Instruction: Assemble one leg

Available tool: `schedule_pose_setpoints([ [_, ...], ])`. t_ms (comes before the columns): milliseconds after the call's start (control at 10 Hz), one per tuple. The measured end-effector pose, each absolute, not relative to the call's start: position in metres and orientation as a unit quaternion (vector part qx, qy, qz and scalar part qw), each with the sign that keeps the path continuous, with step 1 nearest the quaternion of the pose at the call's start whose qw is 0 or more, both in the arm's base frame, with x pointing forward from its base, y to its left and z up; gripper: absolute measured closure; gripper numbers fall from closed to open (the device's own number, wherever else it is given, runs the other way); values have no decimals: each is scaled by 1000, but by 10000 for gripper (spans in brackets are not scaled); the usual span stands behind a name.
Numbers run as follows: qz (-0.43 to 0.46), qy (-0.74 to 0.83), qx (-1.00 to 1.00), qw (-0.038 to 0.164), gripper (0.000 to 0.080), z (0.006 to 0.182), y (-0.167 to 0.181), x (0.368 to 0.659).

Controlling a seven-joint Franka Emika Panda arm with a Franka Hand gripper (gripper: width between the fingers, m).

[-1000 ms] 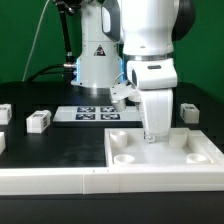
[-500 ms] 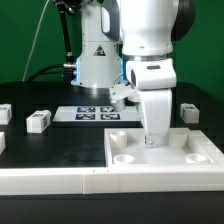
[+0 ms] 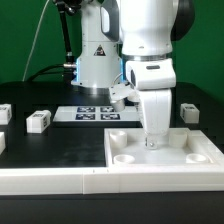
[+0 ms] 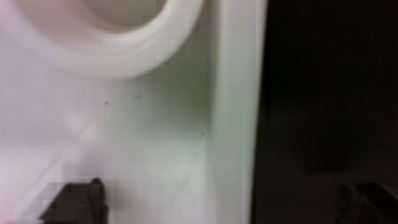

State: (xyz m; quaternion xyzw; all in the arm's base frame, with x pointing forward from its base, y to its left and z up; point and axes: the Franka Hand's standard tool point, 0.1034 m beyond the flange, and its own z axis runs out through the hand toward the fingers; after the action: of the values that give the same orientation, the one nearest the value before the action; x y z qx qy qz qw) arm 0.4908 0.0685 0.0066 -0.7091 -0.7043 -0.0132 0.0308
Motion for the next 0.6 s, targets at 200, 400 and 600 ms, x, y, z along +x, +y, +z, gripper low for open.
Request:
schedule_pose_setpoints([
  [200,-12,-690,-723,26,151,23,74,490],
  [400,-13,-674,-738,14,151,51,82,481],
  [600,-16,-664,-748,8,151,63,85,474],
])
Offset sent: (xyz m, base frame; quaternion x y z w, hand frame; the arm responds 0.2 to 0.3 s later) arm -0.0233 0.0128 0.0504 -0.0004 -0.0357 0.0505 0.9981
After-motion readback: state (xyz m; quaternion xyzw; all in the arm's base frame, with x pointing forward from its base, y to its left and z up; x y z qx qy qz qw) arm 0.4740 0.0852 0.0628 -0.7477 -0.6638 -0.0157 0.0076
